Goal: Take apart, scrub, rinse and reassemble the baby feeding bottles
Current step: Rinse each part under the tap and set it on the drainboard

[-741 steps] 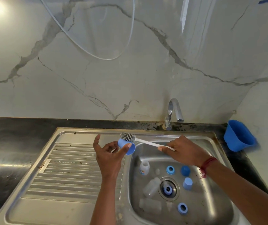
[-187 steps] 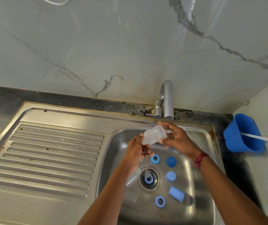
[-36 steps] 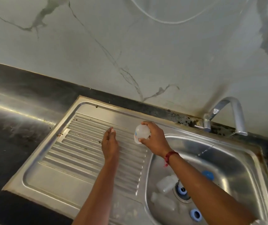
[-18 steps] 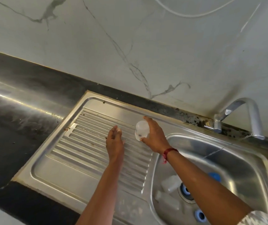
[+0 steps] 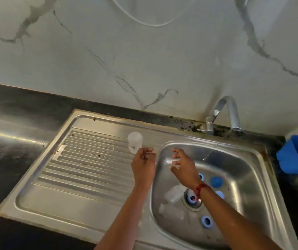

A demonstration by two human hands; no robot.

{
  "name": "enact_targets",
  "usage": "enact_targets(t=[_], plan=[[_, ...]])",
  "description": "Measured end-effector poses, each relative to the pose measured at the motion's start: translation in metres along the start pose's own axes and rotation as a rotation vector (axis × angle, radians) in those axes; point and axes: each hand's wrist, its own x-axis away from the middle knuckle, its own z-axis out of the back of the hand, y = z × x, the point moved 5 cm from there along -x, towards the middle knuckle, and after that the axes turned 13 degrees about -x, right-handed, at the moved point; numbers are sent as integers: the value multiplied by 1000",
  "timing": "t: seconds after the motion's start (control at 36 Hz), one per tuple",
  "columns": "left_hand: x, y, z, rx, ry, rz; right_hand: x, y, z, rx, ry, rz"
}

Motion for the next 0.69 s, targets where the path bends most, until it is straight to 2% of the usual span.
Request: enact_targets(t=[0.14,0.25,0.33,0.5,0.69], plan=[[28,-13,-54,33,-362,170,23,38,31,77,52,-111],[44,-26,-82,64,-476,337,32,71,54,132,99,-219],[48,-36,-99,56,-477,400,35,96,70,151,128,-277],[42,-62,-128,-104,-432,379,23,135,86,206,96,-364],[26,-83,-146,-33,-372,565,-9,150,63,294,-47,-285]])
